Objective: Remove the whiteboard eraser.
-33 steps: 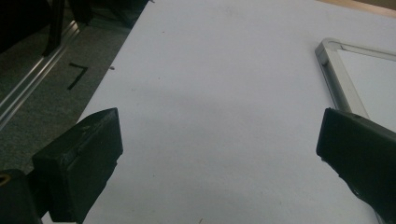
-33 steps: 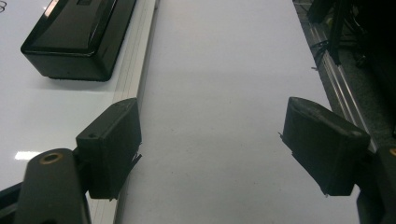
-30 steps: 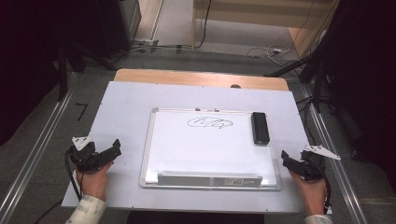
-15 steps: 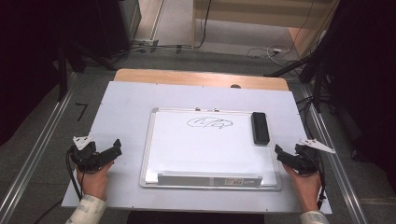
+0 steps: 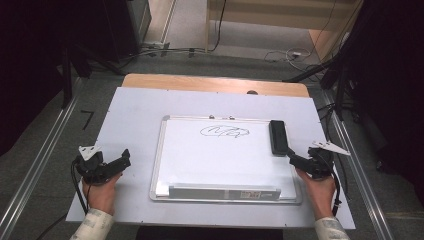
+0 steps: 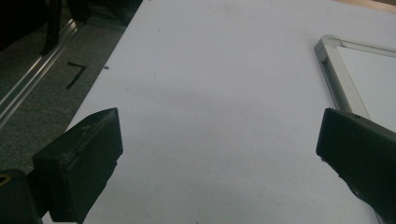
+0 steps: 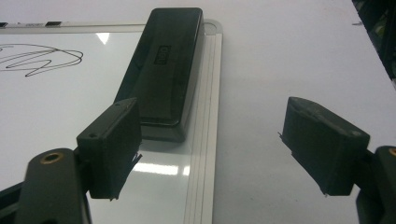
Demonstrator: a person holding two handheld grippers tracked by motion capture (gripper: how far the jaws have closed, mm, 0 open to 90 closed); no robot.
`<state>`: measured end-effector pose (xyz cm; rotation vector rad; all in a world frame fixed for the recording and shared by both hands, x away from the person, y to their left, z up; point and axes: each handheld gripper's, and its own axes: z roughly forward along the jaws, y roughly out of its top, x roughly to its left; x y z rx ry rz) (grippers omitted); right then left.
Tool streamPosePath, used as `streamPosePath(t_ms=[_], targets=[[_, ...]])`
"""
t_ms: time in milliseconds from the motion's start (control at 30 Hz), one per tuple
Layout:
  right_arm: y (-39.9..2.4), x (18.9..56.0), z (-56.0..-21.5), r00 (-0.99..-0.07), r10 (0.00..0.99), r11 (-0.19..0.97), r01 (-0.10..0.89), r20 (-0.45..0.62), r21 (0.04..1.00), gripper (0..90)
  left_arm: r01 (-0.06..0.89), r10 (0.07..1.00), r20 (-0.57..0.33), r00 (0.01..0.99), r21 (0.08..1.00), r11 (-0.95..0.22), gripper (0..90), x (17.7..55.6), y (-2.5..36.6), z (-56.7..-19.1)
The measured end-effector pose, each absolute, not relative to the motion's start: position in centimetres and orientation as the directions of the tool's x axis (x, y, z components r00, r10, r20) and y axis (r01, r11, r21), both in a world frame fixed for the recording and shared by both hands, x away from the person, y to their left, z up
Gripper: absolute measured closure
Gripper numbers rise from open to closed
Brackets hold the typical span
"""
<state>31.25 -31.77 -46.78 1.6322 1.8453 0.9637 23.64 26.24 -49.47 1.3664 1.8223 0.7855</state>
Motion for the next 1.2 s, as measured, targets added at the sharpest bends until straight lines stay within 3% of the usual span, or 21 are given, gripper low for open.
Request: streamPosePath(t_ms=[1200], targets=[[-28.9,35.9,-46.7,-0.178,0.981,0.061,0.638,0.070,0.767,19.6,0.529,0.963,-0.200,-0.182,0.806,0.268,0.7,23.6,26.4,-49.5]])
